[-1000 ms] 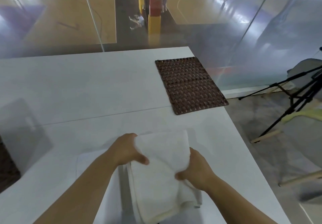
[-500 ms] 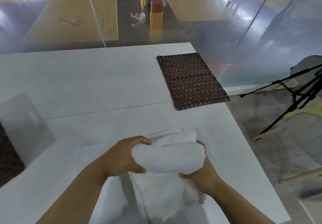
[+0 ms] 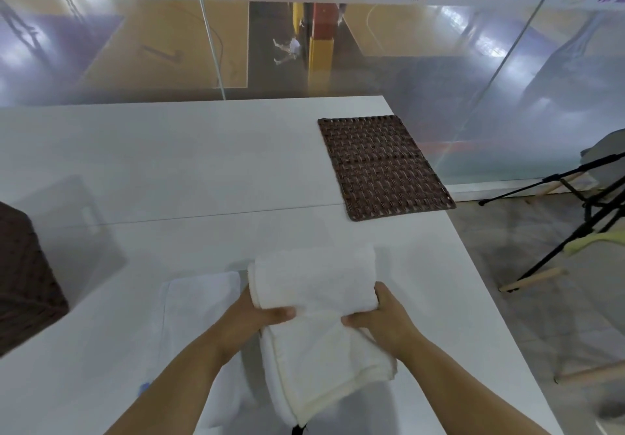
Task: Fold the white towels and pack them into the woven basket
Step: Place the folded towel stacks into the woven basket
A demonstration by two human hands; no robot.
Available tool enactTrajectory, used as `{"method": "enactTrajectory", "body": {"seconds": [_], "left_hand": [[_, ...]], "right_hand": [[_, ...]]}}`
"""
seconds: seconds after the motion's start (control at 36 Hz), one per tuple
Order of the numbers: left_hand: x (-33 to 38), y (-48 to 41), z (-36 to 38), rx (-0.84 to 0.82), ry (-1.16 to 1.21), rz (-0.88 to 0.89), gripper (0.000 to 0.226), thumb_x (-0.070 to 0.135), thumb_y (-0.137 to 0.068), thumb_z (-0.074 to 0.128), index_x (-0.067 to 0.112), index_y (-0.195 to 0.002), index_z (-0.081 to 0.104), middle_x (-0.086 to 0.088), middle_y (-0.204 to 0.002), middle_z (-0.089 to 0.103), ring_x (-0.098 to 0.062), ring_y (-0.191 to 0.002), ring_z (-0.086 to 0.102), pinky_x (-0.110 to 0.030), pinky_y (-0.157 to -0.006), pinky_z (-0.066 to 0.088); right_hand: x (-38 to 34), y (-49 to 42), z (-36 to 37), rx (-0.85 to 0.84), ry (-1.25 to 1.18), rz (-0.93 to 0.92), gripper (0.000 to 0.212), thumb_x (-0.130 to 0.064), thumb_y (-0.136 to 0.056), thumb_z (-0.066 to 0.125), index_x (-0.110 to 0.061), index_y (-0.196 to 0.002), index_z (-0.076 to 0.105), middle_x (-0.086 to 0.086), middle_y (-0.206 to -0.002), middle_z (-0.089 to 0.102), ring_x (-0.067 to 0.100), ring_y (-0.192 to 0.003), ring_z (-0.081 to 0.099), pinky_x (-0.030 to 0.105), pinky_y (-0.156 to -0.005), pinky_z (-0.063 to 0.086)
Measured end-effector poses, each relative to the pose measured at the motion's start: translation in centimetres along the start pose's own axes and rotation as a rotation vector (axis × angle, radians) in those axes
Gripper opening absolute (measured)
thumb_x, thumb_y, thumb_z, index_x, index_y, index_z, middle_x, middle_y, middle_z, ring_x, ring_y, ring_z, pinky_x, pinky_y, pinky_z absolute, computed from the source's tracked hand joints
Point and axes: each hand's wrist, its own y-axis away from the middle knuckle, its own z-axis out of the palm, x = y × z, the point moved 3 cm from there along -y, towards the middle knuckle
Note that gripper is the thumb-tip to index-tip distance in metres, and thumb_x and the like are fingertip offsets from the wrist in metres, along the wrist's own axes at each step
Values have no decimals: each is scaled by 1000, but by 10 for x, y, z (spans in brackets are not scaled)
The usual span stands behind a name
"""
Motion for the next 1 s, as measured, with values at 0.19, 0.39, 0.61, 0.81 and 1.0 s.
{"method": "enactTrajectory", "body": {"seconds": [0.19, 0.39, 0.61, 0.81, 1.0], "left_hand": [[-3, 1, 1, 48, -97, -9, 92, 32, -54, 87, 30, -131, 38, 11, -122, 58, -6, -109, 58, -24, -89, 49], [0, 9, 17, 235, -23, -12, 68, 54, -55, 79, 30, -113, 53, 11, -103, 68, -5, -86, 67, -24, -65, 56], [9, 20, 13, 338, 64, 64, 57, 34, -79, 73, 42, -96, 20, -8, -111, 57, -21, -90, 64, -29, -63, 54], [49, 40, -13, 342, -12, 276, 29, 24, -92, 57, 44, -82, 39, -16, -95, 59, -21, -72, 54, -33, -62, 45], [80, 82, -82, 366, -13, 465, 33, 17, -95, 53, 48, -96, 62, 23, -101, 65, 3, -85, 64, -7, -69, 46]], "right_hand": [[-5, -6, -2, -27, 62, 30, 54, -34, -59, 81, -13, -104, 61, -1, -96, 70, 17, -87, 67, 39, -81, 55], [-15, -7, -5, -57, -65, 69, 21, -19, -72, 79, -10, -90, 74, 6, -90, 74, 25, -87, 69, 46, -89, 53], [-26, -4, -6, 47, -157, 93, 69, -18, -69, 82, -6, -116, 34, 8, -102, 56, 25, -90, 60, 42, -79, 52], [-73, 12, -14, 153, -144, -269, 57, -13, -75, 79, -23, -92, 25, -3, -90, 41, 9, -79, 46, 25, -61, 42], [-154, 35, 24, 55, -200, -558, 41, -2, -78, 72, -36, -80, 50, -15, -92, 65, 5, -83, 64, 26, -65, 54]]}}
